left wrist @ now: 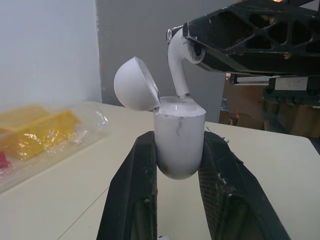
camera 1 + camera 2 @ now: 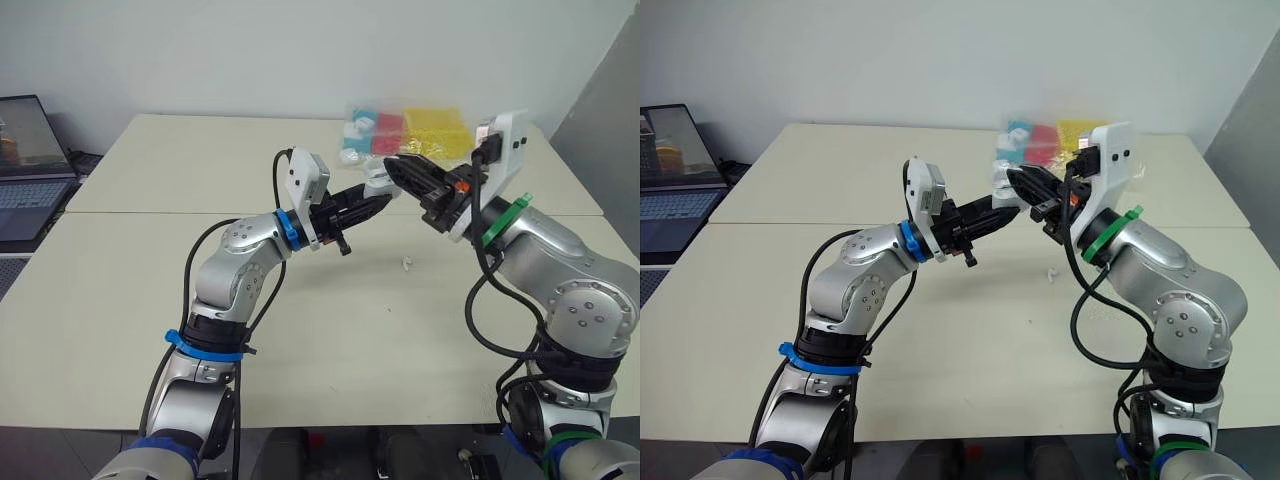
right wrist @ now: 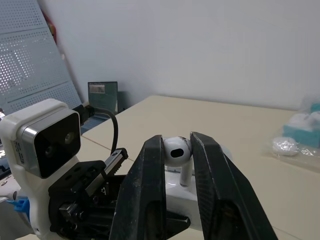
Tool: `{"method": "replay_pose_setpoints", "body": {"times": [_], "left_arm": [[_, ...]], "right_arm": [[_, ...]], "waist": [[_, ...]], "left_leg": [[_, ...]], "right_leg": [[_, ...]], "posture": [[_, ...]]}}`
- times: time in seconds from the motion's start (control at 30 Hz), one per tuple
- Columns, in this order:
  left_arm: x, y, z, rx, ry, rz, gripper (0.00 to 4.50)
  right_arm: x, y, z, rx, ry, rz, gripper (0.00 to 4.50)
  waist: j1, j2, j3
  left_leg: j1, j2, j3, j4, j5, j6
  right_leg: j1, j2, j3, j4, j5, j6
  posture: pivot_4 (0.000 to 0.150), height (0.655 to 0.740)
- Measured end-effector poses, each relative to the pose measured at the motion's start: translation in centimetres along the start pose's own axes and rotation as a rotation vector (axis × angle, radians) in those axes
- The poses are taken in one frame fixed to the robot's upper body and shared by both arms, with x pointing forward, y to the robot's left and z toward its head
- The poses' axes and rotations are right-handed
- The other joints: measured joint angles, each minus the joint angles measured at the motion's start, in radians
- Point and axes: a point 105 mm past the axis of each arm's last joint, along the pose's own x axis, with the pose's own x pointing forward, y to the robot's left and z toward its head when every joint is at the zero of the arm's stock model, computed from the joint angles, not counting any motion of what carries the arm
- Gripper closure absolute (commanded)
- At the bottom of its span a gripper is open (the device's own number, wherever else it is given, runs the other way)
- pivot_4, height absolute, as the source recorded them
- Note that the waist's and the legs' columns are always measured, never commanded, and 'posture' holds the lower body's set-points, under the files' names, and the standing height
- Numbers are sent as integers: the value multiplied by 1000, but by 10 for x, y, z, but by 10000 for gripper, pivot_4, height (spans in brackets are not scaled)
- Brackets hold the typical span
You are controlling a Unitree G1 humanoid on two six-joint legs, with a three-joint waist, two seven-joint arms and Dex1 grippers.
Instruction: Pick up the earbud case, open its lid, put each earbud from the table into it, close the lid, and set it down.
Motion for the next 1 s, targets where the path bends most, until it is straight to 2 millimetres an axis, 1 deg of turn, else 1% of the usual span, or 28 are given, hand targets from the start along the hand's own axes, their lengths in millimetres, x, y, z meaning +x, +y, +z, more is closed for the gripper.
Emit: {"method": "replay_pose_setpoints", "body": {"times": [0.2,0.7,1.0], "left_arm": [[0,0,0,-1,0,-2,37627],[0,-3,2,-19,-16,-25,37627],[0,-4,4,-25,-27,-32,37627]], "right_arm": [[-1,-7,1,-10,0,-24,41151],[-1,-6,1,4,-1,-22,41151],[-3,-7,-6,32,16,-21,41151]], "waist": [[0,0,0],[0,0,0],[0,0,0]], "left_leg": [[0,0,0,0,0,0],[0,0,0,0,0,0],[0,0,0,-1,0,0]], "right_leg": [[0,0,0,0,0,0],[0,0,0,-1,0,0],[0,0,0,-1,0,1]], "posture": [[1500,7400],[1500,7400],[1500,7400]]}}
